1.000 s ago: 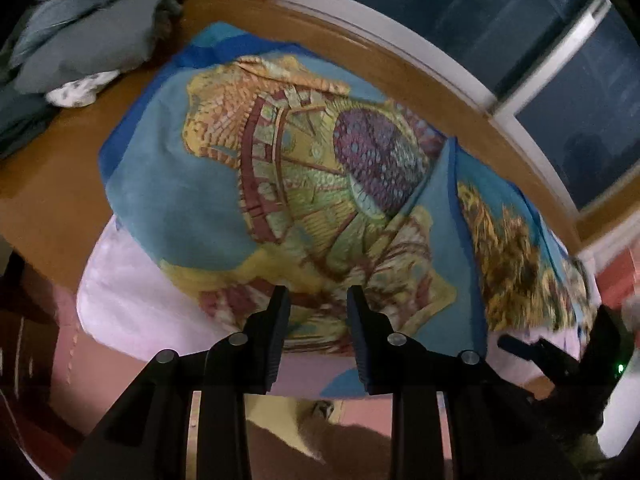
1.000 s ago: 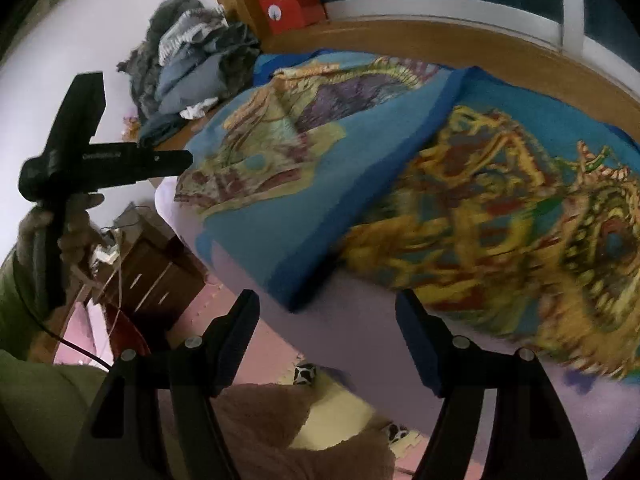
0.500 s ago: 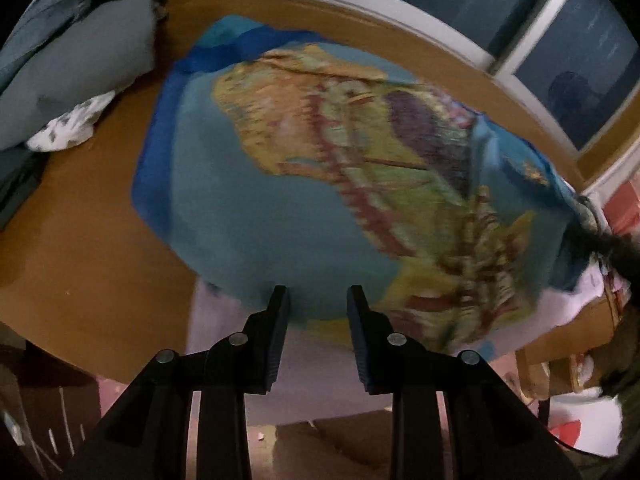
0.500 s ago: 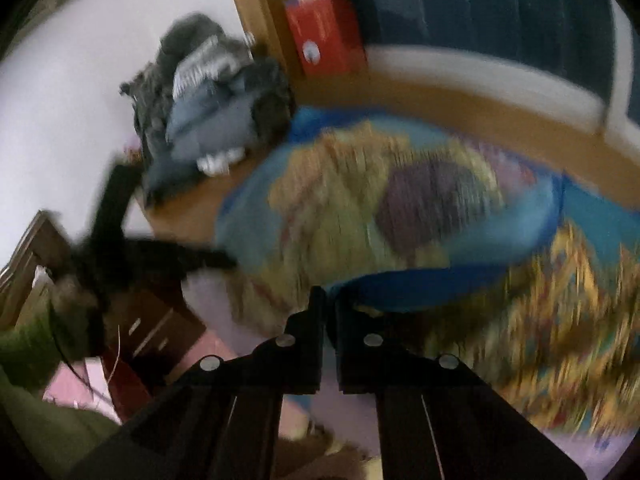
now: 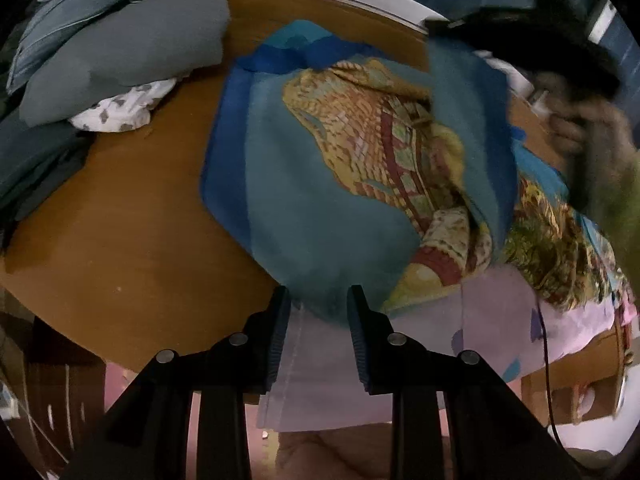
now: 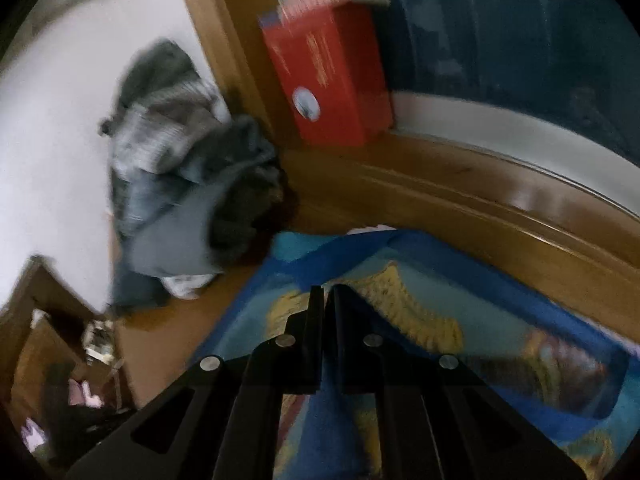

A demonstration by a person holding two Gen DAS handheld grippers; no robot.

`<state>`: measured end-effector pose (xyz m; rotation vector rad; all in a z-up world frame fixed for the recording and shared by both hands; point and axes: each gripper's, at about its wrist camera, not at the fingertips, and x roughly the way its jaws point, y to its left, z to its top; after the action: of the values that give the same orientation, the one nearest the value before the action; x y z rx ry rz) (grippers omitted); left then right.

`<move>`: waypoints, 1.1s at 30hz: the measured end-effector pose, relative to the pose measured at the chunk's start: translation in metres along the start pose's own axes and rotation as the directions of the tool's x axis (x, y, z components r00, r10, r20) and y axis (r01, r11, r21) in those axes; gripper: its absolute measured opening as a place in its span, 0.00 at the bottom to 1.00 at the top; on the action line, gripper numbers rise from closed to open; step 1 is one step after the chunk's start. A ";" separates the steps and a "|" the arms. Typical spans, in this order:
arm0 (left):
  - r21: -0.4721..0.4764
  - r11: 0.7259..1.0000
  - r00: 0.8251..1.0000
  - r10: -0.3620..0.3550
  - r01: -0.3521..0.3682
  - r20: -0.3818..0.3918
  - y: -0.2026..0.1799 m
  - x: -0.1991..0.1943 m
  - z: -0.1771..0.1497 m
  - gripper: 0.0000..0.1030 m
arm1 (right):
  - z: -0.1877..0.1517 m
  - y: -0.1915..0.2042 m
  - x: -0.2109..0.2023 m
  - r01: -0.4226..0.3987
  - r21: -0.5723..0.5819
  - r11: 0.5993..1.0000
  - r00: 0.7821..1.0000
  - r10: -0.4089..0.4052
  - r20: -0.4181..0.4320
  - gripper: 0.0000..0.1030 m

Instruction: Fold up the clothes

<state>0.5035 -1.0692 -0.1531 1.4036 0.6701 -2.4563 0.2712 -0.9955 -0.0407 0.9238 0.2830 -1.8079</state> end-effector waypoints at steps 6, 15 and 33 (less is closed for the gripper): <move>0.019 0.999 0.999 -0.041 0.040 0.021 -0.007 -0.011 0.007 0.28 | 0.010 -0.022 0.095 0.056 0.010 0.998 0.991 -0.054 -0.124 0.04; 0.278 0.948 0.988 -0.141 0.154 -0.064 -0.038 0.008 0.006 0.28 | 0.007 -0.023 0.061 0.051 0.044 0.998 0.984 -0.043 -0.172 0.21; 0.540 0.744 0.919 -0.300 0.394 -0.257 -0.013 0.019 0.021 0.28 | -0.124 -0.010 -0.026 0.238 0.443 0.864 0.944 -0.098 -0.316 0.51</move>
<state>0.4724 -1.0678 -0.1563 1.8392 0.2000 -3.0510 0.3233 -0.9015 -0.1089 1.5587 0.0941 -1.9448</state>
